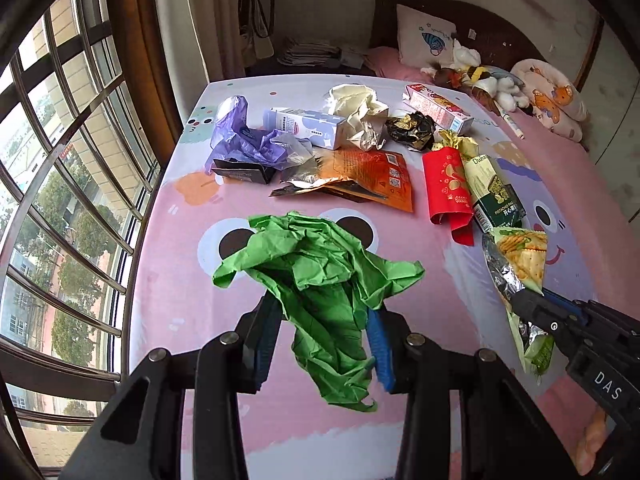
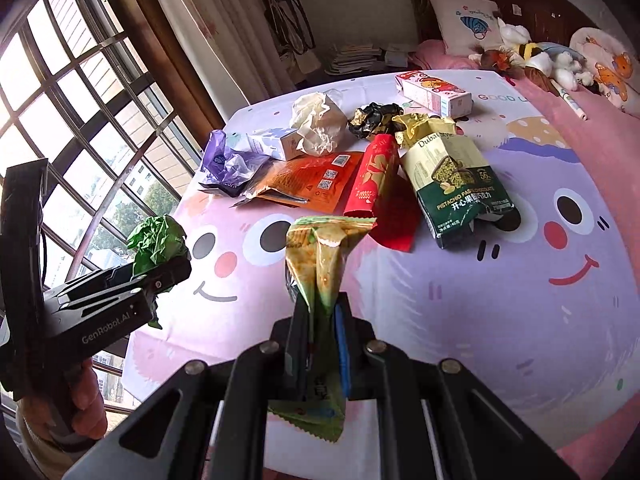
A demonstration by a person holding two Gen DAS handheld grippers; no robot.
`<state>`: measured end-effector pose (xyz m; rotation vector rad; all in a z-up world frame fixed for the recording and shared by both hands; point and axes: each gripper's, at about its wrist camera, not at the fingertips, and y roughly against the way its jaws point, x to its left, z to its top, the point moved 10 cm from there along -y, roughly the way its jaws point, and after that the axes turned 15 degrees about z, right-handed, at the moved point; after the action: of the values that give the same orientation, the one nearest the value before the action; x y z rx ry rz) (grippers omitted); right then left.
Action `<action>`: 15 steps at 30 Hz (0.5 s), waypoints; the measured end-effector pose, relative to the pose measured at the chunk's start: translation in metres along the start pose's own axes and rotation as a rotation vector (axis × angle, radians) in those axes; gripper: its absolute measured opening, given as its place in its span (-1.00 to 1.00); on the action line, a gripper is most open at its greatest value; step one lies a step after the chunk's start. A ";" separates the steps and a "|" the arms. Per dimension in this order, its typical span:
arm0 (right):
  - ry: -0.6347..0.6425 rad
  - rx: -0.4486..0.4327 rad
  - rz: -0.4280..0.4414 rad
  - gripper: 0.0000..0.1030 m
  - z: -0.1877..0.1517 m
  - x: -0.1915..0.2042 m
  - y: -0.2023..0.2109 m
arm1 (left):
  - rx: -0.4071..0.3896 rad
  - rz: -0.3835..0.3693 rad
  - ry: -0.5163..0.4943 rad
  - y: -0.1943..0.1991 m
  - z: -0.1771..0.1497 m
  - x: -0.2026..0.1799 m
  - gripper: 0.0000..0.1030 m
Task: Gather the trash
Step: 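Grasp the crumpled green wrapper with the left gripper and lift it, then lower both held items over the trash bin and open both grippers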
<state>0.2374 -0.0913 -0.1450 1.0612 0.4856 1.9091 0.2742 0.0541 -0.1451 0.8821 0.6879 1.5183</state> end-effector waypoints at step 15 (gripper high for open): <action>0.041 -0.001 0.038 -0.77 -0.121 0.003 0.063 | -0.030 -0.088 -0.067 0.073 -0.148 -0.042 -0.24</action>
<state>0.1053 -0.1137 -0.1685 1.0394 0.4904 1.9671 0.1109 0.0119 -0.1702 0.8655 0.6454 1.4110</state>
